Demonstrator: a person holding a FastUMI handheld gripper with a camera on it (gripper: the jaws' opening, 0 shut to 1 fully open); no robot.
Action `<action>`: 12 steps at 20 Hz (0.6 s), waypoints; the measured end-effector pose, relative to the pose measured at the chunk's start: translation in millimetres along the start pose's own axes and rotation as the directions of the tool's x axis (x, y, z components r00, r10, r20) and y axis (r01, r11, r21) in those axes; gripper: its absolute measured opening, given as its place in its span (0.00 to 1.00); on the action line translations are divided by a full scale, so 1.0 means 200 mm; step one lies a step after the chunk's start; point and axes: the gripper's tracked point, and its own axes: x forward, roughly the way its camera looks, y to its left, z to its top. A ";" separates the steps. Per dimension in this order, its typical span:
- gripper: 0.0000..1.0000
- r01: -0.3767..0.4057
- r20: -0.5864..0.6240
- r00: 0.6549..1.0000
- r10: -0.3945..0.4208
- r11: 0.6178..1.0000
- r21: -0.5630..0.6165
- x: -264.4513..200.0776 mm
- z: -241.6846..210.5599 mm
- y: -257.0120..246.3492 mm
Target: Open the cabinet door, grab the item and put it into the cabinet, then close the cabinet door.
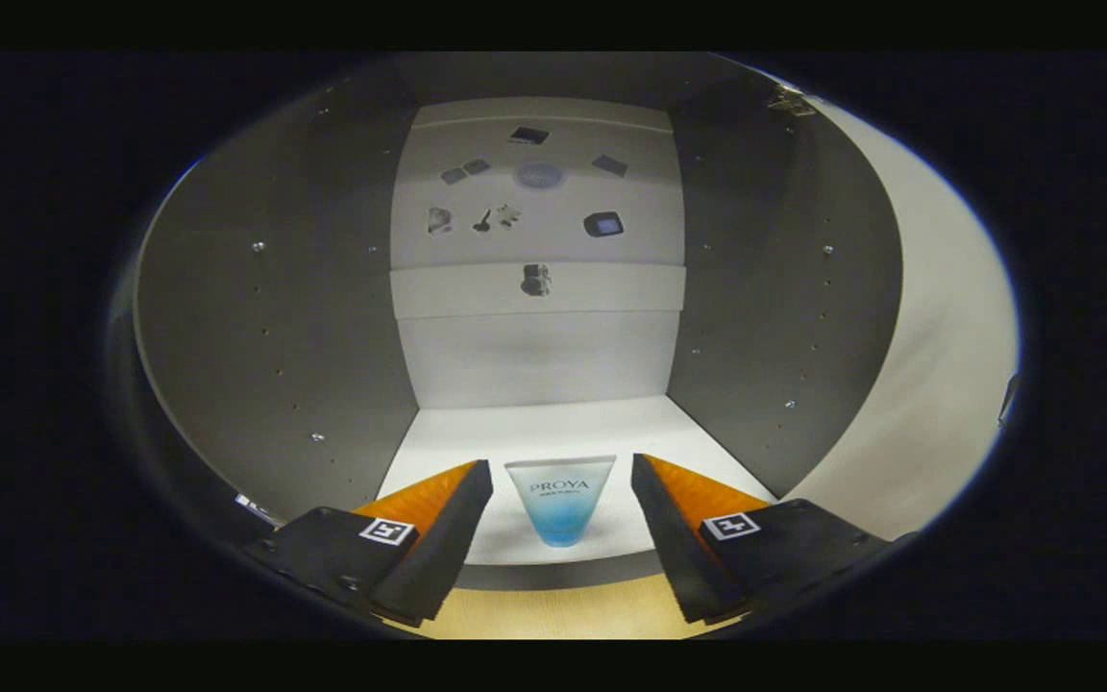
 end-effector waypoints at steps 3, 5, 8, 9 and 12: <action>0.97 -0.012 0.050 0.999 0.011 1.000 0.015 -0.17 0.05 0.01; 0.97 -0.030 0.092 0.995 0.028 0.999 0.026 -0.32 0.08 0.03; 0.97 -0.023 0.148 0.989 0.022 1.000 0.002 -0.58 0.07 0.01; 0.97 -0.018 0.158 0.987 0.018 1.000 -0.001 -0.68 0.05 0.00; 0.97 -0.010 0.190 0.982 0.005 1.000 0.029 -0.95 -0.02 -0.03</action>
